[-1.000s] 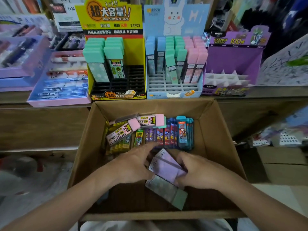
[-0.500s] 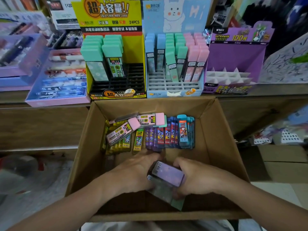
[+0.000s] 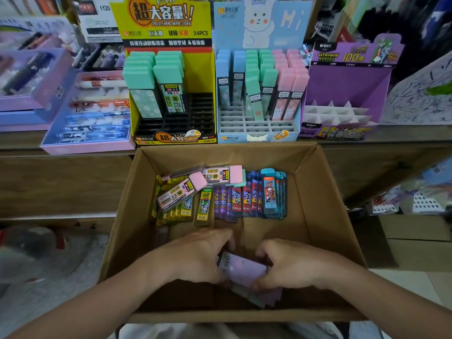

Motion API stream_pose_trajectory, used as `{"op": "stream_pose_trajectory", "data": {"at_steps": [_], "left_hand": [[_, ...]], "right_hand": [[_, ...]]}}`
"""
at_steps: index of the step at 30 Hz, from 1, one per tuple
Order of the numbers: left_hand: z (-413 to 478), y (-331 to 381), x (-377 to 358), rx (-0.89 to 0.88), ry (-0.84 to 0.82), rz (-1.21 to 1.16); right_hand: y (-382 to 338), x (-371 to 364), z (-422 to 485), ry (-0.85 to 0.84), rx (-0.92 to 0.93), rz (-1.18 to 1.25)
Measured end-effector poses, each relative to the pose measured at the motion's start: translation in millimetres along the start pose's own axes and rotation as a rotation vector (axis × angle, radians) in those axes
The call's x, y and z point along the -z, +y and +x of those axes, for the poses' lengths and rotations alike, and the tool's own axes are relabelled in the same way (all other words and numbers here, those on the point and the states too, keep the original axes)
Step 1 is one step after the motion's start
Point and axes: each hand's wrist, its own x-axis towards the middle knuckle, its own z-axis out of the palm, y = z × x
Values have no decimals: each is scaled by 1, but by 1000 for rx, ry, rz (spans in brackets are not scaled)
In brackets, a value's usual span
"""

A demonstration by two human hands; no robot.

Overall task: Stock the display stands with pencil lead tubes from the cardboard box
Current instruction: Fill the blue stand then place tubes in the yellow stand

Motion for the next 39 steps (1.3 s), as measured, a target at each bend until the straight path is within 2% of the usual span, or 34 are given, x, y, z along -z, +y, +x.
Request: {"op": "stream_pose_trajectory", "data": {"at_steps": [6,9,13,19,22,24,28,34,39], "left_hand": [[-3,5,5,18,-47,-17],[-4,6,9,36,-61,-33],[-6,8,17,92,-13,-184],[-12,7,28,46,50,-667],[-20,10,38,-4,-83,-1067],[-27,13,45,-44,-132,-1193],[-33,15,55,-83,-67,-1297],[-41,12,63,-134,128,-1376],[-48,3,67,-173,235,-1507]], "right_hand": [[1,6,-1,-72,-19,98],[6,16,-2,-78,-1,319],[11,30,-4,-87,55,623],[9,49,-7,40,338,747],[3,60,-7,64,458,779],[-2,65,-5,76,525,784],[-14,71,-1,126,611,864],[-31,73,6,335,576,962],[-49,80,4,428,583,962]]}}
